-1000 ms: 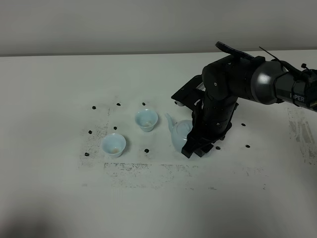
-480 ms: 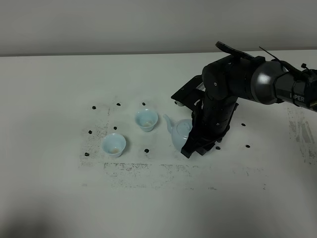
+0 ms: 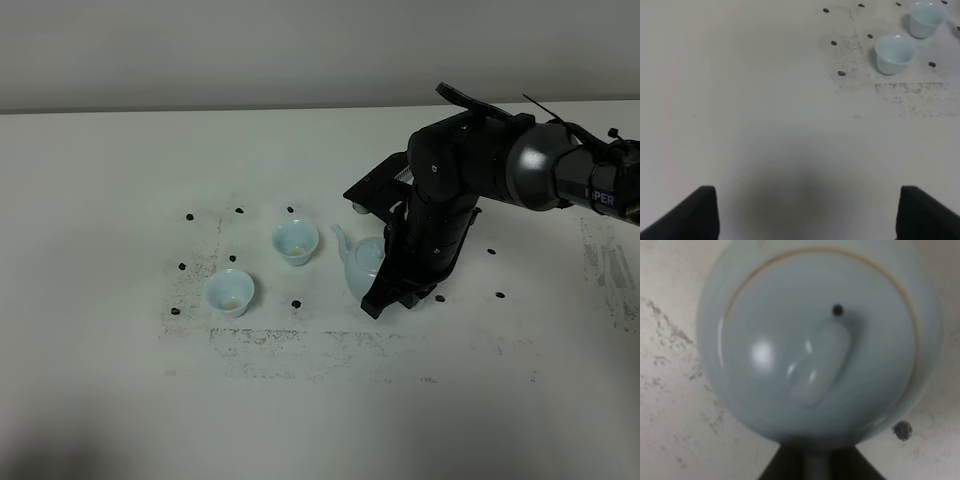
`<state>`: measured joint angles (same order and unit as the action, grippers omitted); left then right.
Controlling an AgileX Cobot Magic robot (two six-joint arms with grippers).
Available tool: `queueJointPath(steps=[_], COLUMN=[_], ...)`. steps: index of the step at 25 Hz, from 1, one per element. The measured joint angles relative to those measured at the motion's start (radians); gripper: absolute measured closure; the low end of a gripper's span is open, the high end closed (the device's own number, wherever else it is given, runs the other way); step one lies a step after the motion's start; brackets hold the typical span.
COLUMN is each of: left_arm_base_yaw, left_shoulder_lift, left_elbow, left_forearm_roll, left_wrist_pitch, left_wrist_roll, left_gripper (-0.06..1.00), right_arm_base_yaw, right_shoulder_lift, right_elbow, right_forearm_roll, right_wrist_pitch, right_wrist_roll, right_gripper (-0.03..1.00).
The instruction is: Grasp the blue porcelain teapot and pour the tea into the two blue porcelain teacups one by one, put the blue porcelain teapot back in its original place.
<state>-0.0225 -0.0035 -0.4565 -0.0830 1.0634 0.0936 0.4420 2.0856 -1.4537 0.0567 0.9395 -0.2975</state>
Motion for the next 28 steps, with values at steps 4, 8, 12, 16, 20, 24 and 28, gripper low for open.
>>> queueJointPath(steps=[4,8,12,16,20,24,28], left_arm_base_yaw=[0.0,0.0,0.0,0.0,0.0,0.0,0.0], left_shoulder_lift=[0.0,0.0,0.0,0.0,0.0,0.0,0.0], left_elbow=[0.0,0.0,0.0,0.0,0.0,0.0,0.0], left_forearm_roll=[0.0,0.0,0.0,0.0,0.0,0.0,0.0], left_wrist_pitch=[0.0,0.0,0.0,0.0,0.0,0.0,0.0], left_wrist_roll=[0.0,0.0,0.0,0.0,0.0,0.0,0.0], left_gripper=[0.22,0.22,0.22,0.22,0.22,0.22,0.22], right_arm_base_yaw=[0.0,0.0,0.0,-0.001,-0.001,-0.001,-0.002], right_shoulder_lift=[0.0,0.0,-0.001,-0.013,-0.025,-0.038,-0.052], right_elbow=[0.0,0.0,0.0,0.0,0.0,0.0,0.0], right_forearm_roll=[0.0,0.0,0.0,0.0,-0.001,-0.001,-0.003], right_wrist_pitch=[0.0,0.001,0.001,0.004,0.018,0.019,0.018], right_wrist_roll=[0.0,0.001,0.001,0.006,0.011,0.013,0.017], right_gripper=[0.88,0.88,0.88,0.88,0.89,0.89,0.89])
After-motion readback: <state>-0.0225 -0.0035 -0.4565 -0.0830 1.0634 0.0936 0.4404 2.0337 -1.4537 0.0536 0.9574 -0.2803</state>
